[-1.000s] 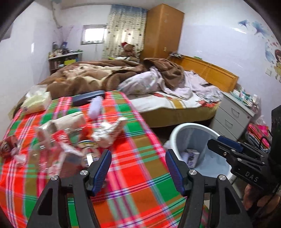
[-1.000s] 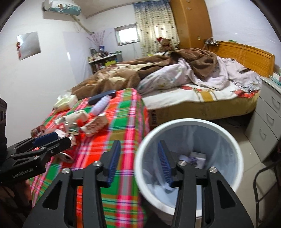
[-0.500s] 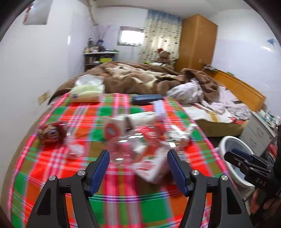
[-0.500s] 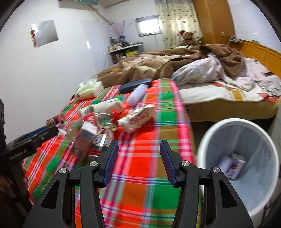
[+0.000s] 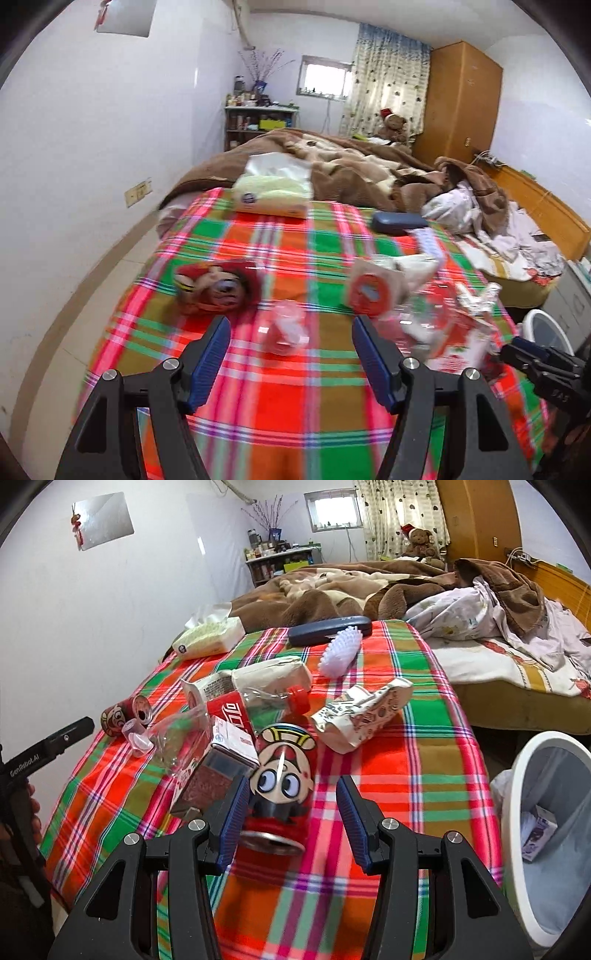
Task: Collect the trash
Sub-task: 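Grasp a red drink can with the left tool while the right tool grasps the red cartoon can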
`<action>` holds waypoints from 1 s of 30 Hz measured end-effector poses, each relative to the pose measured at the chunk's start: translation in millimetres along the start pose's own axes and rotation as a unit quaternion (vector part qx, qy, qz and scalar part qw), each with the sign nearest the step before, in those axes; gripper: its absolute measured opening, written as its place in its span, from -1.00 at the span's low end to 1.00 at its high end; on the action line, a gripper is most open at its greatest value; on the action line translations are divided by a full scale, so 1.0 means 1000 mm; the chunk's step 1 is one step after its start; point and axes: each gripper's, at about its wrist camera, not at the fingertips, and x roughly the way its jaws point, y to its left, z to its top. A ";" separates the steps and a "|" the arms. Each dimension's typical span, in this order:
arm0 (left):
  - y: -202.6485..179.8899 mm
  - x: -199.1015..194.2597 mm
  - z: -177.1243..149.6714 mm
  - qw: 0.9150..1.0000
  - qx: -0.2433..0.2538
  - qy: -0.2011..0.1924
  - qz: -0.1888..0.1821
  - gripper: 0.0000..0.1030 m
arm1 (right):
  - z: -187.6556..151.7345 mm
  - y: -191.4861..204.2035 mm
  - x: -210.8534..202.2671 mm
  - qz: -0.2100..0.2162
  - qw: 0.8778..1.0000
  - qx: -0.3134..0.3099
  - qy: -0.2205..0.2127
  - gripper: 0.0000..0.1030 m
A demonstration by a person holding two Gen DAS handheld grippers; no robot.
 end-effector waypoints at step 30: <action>0.047 0.107 0.036 0.986 0.125 0.102 -0.044 0.49 | 0.006 0.021 0.033 -0.060 0.997 -0.028 0.040 0.12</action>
